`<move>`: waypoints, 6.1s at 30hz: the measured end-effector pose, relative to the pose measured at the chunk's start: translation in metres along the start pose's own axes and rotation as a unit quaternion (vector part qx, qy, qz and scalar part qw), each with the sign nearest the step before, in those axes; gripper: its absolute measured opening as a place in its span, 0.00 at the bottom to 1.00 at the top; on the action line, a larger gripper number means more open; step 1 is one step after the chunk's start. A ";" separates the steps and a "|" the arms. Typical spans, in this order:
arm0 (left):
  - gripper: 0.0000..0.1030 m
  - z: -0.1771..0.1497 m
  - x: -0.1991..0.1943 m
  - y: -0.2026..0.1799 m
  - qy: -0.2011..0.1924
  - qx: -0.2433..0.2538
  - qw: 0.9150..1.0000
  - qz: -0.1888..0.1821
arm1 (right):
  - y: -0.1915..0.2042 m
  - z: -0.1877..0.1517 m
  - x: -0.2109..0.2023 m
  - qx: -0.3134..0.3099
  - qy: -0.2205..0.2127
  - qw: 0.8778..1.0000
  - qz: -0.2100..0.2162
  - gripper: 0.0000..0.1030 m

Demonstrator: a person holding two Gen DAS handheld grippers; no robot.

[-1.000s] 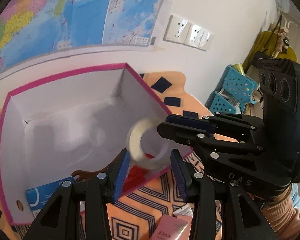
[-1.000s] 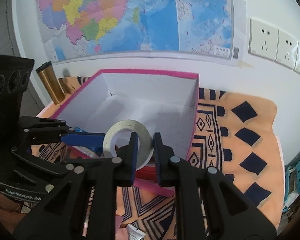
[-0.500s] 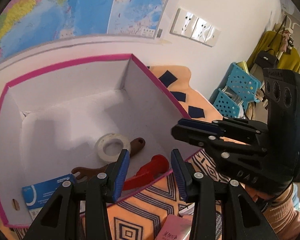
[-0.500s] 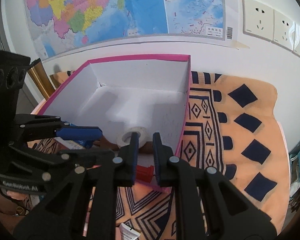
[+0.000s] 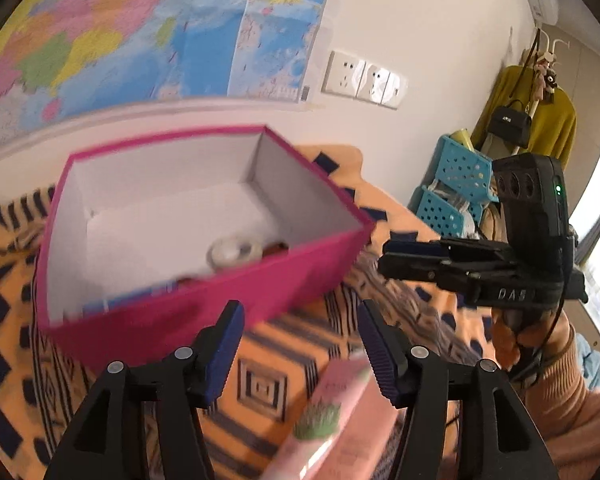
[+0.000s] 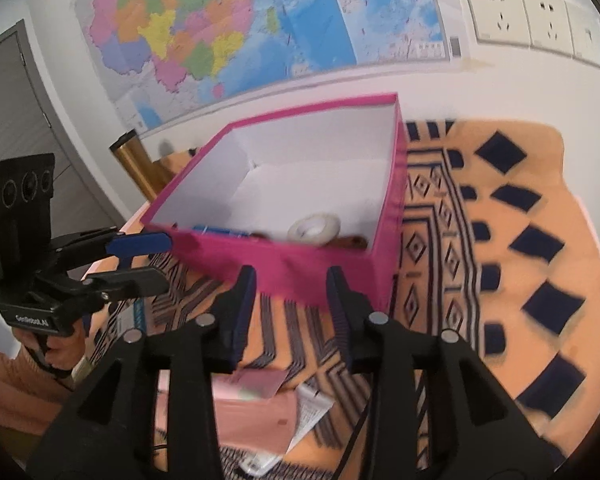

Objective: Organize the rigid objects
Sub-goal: 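Move the right tool to the white tube with black cap and grasp it, then lift the white tube off the cloth with the right tool, then carry the white tube into the pink box and open the right tool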

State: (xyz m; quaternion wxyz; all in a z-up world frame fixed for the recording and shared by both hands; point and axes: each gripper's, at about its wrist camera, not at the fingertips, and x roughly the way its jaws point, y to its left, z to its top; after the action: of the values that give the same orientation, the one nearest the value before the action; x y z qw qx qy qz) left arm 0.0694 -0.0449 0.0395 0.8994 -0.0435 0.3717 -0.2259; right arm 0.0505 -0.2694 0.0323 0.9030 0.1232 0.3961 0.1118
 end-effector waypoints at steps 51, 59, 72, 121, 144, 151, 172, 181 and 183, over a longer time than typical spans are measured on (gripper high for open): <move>0.59 -0.073 0.037 -0.035 0.094 0.034 0.995 0.004 | -0.019 -0.090 0.013 -0.038 0.087 0.991 -0.090 0.26; 0.59 -0.067 0.044 -0.021 0.096 0.003 0.995 -0.008 | -0.013 -0.071 0.017 0.000 0.074 0.996 -0.049 0.26; 0.59 -0.067 0.042 0.004 0.090 -0.035 0.995 -0.003 | 0.021 -0.064 0.046 0.123 0.066 0.990 0.024 0.37; 0.43 -0.063 0.061 0.018 0.097 -0.111 0.989 -0.010 | 0.008 -0.048 0.093 0.005 0.095 0.995 -0.009 0.52; 0.45 -0.055 0.044 0.023 0.082 -0.117 0.990 -0.008 | 0.017 -0.052 0.058 0.036 0.050 0.997 0.035 0.56; 0.45 -0.033 0.015 0.012 0.040 -0.098 0.994 -0.026 | 0.030 -0.033 0.022 0.012 0.004 0.999 0.036 0.56; 0.40 -0.035 0.052 0.026 0.084 -0.096 0.992 0.004 | -0.036 -0.033 0.040 0.081 0.046 0.996 -0.007 0.45; 0.41 -0.027 0.080 0.027 0.093 -0.087 0.992 0.021 | -0.037 -0.045 0.076 0.082 0.069 0.994 -0.007 0.47; 0.40 -0.027 0.083 0.026 0.095 -0.084 0.992 0.017 | -0.034 -0.044 0.077 0.078 0.069 0.995 -0.006 0.47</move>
State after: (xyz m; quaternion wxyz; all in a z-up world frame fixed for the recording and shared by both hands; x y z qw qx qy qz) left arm 0.1120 -0.0559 -0.0408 0.8573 -0.0904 0.4733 -0.1814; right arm 0.0723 -0.2723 -0.0602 0.8618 0.1831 0.4657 0.0828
